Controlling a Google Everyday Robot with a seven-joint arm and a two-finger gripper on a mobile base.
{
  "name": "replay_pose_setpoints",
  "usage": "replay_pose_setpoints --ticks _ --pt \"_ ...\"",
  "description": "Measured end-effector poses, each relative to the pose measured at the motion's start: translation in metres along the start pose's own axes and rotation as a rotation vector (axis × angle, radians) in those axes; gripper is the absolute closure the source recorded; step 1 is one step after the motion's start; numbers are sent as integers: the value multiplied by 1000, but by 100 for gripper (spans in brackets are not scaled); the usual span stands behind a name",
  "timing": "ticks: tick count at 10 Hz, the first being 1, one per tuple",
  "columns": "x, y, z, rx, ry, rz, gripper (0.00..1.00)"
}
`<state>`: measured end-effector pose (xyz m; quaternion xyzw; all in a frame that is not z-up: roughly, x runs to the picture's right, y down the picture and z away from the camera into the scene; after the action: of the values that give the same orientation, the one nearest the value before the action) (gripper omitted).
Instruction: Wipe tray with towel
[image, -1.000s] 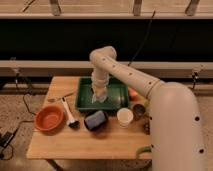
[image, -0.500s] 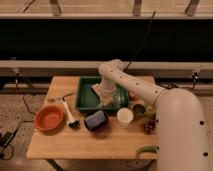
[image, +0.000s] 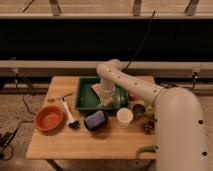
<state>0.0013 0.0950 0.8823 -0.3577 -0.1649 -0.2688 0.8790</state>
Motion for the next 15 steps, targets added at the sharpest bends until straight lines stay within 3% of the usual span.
replay_pose_setpoints --ticks 3,7,11,15 --pt "40 10 7 -29 11 119 100" --pt "104 -24 9 -19 20 213 100" --pt "117 -69 22 -3 -5 195 100" --pt "86 -89 30 12 -46 128 100"
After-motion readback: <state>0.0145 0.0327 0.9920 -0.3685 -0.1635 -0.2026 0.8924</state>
